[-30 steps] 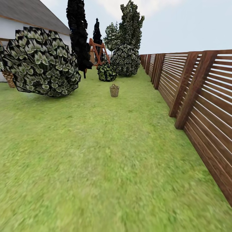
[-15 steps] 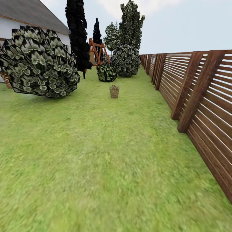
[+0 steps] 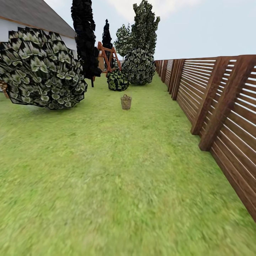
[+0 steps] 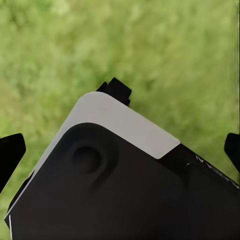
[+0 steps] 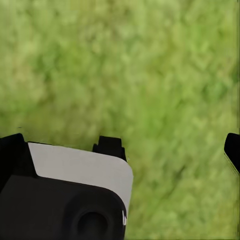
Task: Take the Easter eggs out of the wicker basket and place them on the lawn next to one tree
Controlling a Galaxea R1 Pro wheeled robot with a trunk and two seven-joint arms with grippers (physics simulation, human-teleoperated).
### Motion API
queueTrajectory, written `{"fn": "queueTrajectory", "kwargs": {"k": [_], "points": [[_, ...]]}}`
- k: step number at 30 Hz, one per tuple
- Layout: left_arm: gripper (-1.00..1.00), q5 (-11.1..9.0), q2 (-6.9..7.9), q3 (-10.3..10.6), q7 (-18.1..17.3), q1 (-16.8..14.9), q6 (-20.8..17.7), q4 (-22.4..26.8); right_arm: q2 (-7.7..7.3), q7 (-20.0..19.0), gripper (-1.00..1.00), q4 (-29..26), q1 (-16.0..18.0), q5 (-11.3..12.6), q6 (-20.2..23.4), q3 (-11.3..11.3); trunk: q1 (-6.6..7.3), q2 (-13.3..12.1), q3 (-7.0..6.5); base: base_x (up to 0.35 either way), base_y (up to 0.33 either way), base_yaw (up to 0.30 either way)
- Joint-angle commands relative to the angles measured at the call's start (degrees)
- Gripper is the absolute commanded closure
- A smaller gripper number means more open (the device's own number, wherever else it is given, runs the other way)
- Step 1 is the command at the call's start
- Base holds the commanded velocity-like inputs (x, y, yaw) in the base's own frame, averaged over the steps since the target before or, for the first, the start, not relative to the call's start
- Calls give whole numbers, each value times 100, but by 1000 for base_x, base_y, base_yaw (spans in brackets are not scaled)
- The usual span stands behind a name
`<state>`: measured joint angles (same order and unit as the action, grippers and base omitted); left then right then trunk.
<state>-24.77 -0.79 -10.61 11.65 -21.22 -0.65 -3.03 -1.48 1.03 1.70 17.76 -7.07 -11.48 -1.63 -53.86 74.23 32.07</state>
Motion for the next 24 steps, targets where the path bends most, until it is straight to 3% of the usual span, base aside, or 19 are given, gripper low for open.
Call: {"fn": "queueTrajectory", "kwargs": {"k": [1,24], "points": [[-100,34,0,-46,21,-5,-6,-4,-1,11,-100,17,8,-40,-30,-12,-3,3,5,317,0,0],[-100,34,-3,-46,21,-5,-6,-4,3,11,-100,15,8,-49,-30,-12,-3,3,5,317,0,0]]}}
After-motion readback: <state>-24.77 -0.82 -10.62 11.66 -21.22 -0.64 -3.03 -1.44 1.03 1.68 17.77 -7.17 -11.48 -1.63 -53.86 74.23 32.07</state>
